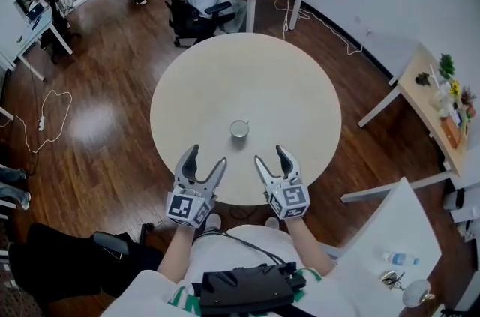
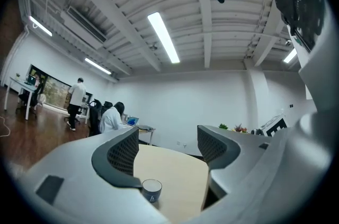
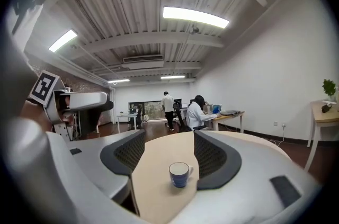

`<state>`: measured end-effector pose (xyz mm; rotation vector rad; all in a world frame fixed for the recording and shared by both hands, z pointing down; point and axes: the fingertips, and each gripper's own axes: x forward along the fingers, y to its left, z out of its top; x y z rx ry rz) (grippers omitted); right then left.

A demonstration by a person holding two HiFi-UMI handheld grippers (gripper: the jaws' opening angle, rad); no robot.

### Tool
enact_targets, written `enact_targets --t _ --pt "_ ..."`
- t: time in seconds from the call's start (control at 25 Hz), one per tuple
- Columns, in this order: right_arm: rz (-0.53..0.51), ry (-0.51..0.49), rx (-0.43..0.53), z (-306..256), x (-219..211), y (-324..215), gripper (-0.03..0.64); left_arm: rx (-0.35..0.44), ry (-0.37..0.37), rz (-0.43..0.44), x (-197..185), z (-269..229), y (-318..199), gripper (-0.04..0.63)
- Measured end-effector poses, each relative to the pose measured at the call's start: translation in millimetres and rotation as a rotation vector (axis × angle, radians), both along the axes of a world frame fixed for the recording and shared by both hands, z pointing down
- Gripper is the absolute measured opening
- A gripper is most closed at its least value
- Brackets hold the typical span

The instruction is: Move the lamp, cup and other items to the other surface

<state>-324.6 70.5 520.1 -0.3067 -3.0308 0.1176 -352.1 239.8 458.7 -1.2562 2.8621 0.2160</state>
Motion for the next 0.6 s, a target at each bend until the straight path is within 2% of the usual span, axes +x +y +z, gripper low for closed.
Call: enact_targets --t 0.24,0.32,0.4,0.6 --pt "-0.016 0.138 0.017 55 -27 10 0.319 -0.003 0.005 -0.069 -11 5 25 0.348" --pt "-0.038 0.195 0.011 85 -42 18 0.517 0.003 0.012 -0.095 -15 11 35 0.348" --pt "-0.067 0.261 0.011 114 -59 25 0.541 -0.001 0.024 -0.112 -16 16 39 0.348" --pt "-0.098 0.38 0.065 173 -116 31 0.541 -0.03 0.047 -0.138 -17 29 38 0.348"
